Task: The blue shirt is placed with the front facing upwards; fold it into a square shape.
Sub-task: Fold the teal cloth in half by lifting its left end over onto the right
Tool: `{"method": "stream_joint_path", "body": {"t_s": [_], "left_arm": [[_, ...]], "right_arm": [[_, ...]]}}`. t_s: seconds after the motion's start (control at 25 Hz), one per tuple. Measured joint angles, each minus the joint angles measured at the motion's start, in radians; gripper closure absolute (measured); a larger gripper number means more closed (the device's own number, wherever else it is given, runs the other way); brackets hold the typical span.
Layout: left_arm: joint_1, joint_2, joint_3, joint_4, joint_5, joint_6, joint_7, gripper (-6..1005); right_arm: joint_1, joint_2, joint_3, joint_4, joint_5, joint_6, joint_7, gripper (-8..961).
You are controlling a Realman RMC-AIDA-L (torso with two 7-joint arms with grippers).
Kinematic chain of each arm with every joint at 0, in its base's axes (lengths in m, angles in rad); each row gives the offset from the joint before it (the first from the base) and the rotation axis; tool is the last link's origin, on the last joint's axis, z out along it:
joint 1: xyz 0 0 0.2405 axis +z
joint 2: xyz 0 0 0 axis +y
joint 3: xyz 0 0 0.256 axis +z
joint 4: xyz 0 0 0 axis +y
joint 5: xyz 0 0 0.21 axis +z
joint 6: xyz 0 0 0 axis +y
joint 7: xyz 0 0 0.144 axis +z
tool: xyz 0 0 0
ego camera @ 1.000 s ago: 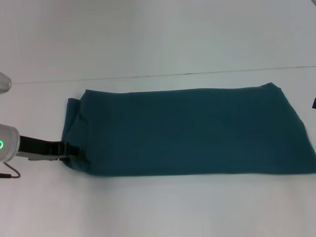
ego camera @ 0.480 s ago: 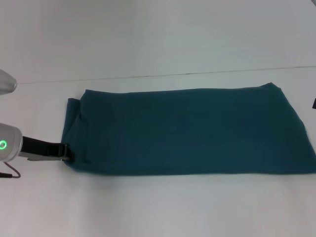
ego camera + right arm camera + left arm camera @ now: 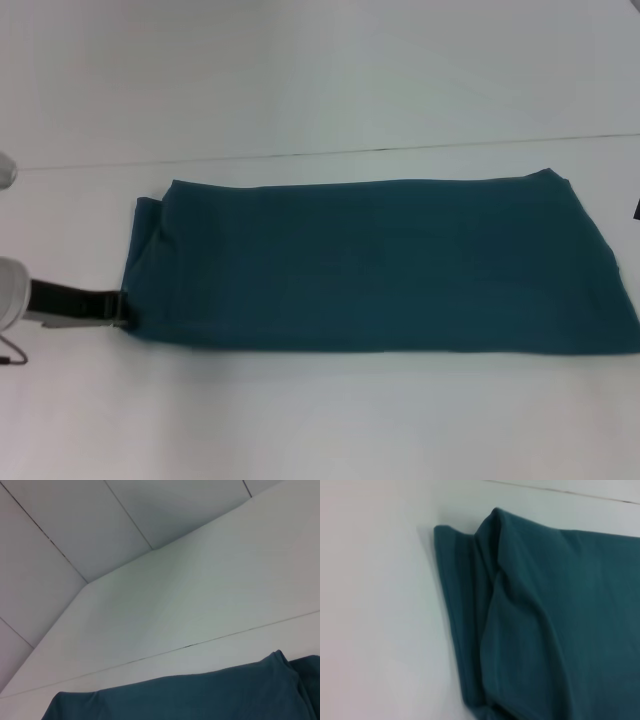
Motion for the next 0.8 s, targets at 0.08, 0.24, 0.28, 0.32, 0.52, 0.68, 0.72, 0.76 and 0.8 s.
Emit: {"method": "stream_joint_path", "body": {"t_s": [0.08, 0.24, 0.28, 0.32, 0.52, 0.68, 0.72, 0.76, 0.8], "left_arm": [[0.022, -0.006, -0.003, 0.022, -0.004, 0.006, 0.003, 997], [0.071, -0.015, -0.008, 0.064, -0.018, 0.013, 0.01, 997], [0.081, -0.016, -0.009, 0.073, -0.023, 0.014, 0.011, 997], [0.096, -0.017, -0.01, 0.085, -0.032, 0.015, 0.013, 997], [0.137, -0.018, -0.018, 0.123, -0.045, 0.025, 0.014, 996], [0.158, -0.018, -0.069, 0.151, -0.045, 0.052, 0.036, 996], [0.16, -0.017, -0.09, 0.153, -0.045, 0.062, 0.047, 996], [0.161, -0.016, -0.108, 0.154, -0.046, 0.067, 0.055, 997], [0.161, -0.014, -0.124, 0.154, -0.046, 0.074, 0.063, 997]], "right_arm": [[0.0, 0.0, 0.0, 0.004, 0.0, 0.006, 0.0, 29], [0.005, 0.005, 0.0, 0.008, 0.0, 0.014, -0.001, 29], [0.007, 0.006, 0.0, 0.008, 0.0, 0.014, -0.002, 29], [0.009, 0.008, 0.0, 0.009, 0.0, 0.015, -0.002, 29], [0.024, 0.017, -0.007, 0.01, -0.001, 0.022, -0.003, 29], [0.03, 0.025, -0.009, 0.011, -0.001, 0.025, -0.003, 29], [0.032, 0.029, -0.009, 0.011, -0.001, 0.025, -0.004, 29], [0.034, 0.031, -0.009, 0.011, 0.0, 0.025, -0.004, 28], [0.035, 0.033, -0.009, 0.011, 0.0, 0.026, -0.004, 28]]}}
